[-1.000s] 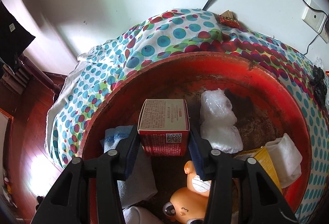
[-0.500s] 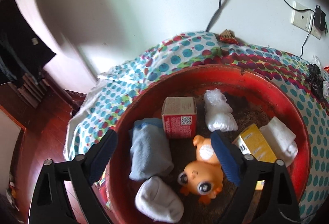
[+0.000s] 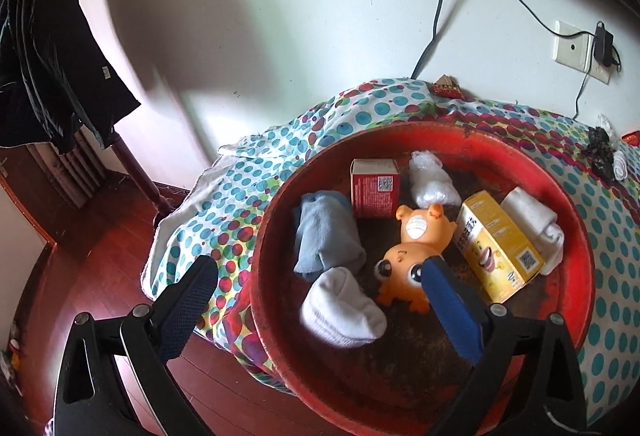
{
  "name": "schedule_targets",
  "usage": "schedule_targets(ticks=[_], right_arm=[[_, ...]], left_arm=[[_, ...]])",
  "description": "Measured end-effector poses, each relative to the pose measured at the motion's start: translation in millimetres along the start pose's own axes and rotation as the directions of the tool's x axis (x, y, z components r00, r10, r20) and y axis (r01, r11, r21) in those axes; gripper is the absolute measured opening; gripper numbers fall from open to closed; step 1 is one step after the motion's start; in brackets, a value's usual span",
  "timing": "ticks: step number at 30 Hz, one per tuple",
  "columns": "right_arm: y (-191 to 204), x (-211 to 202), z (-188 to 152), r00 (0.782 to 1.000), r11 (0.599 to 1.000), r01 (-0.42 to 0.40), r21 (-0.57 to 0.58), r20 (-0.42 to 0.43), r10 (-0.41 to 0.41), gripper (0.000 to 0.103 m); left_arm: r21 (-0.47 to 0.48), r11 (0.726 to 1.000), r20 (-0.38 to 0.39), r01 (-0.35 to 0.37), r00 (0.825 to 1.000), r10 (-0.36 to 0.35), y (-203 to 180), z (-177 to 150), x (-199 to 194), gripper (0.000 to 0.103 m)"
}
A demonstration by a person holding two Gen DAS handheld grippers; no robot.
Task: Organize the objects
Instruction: 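Carry the dark red box with the right gripper toward the red tray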
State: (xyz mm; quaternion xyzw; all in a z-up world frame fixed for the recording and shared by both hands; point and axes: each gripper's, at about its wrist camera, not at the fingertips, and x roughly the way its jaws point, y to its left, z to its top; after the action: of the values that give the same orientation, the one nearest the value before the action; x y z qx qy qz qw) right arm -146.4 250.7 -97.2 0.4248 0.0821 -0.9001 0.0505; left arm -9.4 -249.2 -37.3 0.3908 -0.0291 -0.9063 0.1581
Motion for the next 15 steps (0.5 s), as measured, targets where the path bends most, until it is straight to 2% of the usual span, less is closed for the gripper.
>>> schedule_targets(ticks=[4,8,10,15], right_arm=[[13,-17,-3,0.999,1.0,-0.026,0.017,0.019,0.025,0.03],[32,-34,-5,0.997,0.997,-0.069,0.018,0.027,0.069,0.03],[45,-42,-4,0.995,0.996,-0.09,0.01,0.034,0.089,0.03],[88,-68,1,0.987,0.988,-0.147,-0.038,0.064,0.15,0.03]], left_arm=[[0.013,1.0,-0.03,0.023,0.999,-0.023,-1,-10,5,0.102],[-0.002,0.999,-0.022,0.047,0.999,-0.047,1,-14,3,0.102],[-0.011,0.996,-0.021,0.083,0.996,-0.083,4,-15,2,0.102],[-0.023,0.996,-0.004,0.083,0.997,-0.083,12,-17,-1,0.103]])
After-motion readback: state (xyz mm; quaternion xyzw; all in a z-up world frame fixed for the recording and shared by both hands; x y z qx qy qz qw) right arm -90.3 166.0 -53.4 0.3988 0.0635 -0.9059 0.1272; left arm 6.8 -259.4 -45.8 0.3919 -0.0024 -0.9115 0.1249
